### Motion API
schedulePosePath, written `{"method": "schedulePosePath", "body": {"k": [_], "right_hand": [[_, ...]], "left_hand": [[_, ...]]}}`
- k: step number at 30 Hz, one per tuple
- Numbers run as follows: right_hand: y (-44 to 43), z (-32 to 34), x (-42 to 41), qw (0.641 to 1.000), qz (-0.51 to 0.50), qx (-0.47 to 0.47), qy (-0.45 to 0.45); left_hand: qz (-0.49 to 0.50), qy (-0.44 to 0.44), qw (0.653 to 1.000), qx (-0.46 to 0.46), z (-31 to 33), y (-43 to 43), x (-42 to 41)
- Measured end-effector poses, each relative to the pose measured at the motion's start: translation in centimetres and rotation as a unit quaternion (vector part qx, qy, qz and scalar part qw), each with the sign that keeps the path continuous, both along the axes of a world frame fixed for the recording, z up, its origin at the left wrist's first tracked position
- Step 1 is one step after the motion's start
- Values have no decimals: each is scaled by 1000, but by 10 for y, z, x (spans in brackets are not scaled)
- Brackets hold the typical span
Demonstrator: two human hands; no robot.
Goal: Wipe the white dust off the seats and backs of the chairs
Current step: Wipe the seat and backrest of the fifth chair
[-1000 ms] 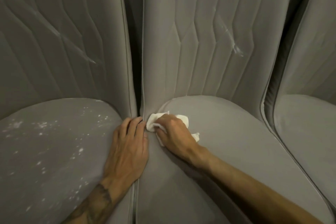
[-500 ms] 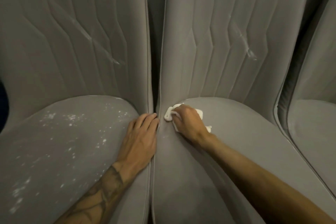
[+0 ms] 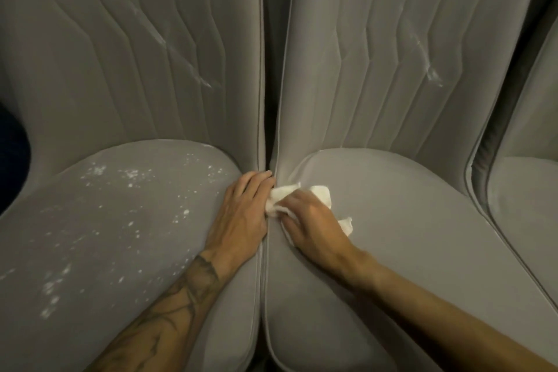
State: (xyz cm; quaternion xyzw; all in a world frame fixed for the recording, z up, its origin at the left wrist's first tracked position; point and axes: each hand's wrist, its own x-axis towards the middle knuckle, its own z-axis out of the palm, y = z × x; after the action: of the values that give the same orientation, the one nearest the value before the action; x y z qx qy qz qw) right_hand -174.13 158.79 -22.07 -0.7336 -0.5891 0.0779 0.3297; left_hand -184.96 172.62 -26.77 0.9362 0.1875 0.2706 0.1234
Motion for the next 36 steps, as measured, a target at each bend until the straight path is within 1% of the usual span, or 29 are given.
{"method": "schedulePosePath", "body": {"k": [3, 4, 5, 6, 8, 10, 11, 13, 16, 18, 20, 22, 24, 26, 28, 30, 31, 33, 34, 36], "right_hand": [[-53, -8, -32, 993, 114, -37, 17], [-62, -7, -34, 987, 151, -49, 14], [-61, -3, -30, 985, 167, -52, 0], [-54, 1, -24, 987, 154, -50, -21], [-33, 9, -10, 995, 77, -38, -50], [-21, 12, -8, 998, 13, -37, -43], [-23, 11, -18, 999, -1, -38, -27], [-48, 4, -52, 999, 7, -41, 1], [-107, 3, -93, 994, 86, -62, 40], [-132, 10, -97, 988, 119, -80, 53], [-129, 17, -86, 994, 83, -64, 33], [-108, 19, -78, 999, -12, -39, 5], [-88, 14, -88, 997, -59, -38, 10], [-98, 2, -115, 999, -26, -44, 7], [-135, -11, -135, 997, 26, -68, 5], [-169, -13, -138, 996, 40, -76, 7], [-178, -11, -134, 997, 19, -67, 14], [-175, -6, -116, 998, -54, -16, 32], [-163, -3, -105, 996, -85, 6, 29], [-128, 2, -81, 992, -124, 22, 9]], "left_hand": [[5, 8, 1000, 1, -1, 1, 0], [7, 8, 1000, 2, -2, 0, 0], [6, 9, 1000, 4, -2, 1, 0], [6, 13, 1000, 7, -3, 2, 0], [8, 22, 1000, 16, -2, 3, 0], [9, 26, 999, 25, -2, 2, 1], [12, 23, 999, 31, -2, 2, 1], [17, 18, 999, 48, -2, 0, 1], [7, 31, 998, 60, 0, -1, 0], [2, 39, 997, 59, 3, -2, -1], [-1, 53, 997, 63, 4, -5, -5], [-3, 61, 996, 65, 3, -12, -10], [0, 60, 996, 61, 1, -16, -15], [-3, 58, 996, 66, 0, -19, -17], [-7, 56, 996, 65, 0, -21, -16], [-10, 59, 996, 62, 1, -23, -16], [-8, 62, 996, 62, 1, -24, -16], [-6, 70, 995, 67, 1, -24, -15], [-5, 71, 995, 72, 0, -23, -16], [-2, 67, 994, 87, -2, -22, -15]]}}
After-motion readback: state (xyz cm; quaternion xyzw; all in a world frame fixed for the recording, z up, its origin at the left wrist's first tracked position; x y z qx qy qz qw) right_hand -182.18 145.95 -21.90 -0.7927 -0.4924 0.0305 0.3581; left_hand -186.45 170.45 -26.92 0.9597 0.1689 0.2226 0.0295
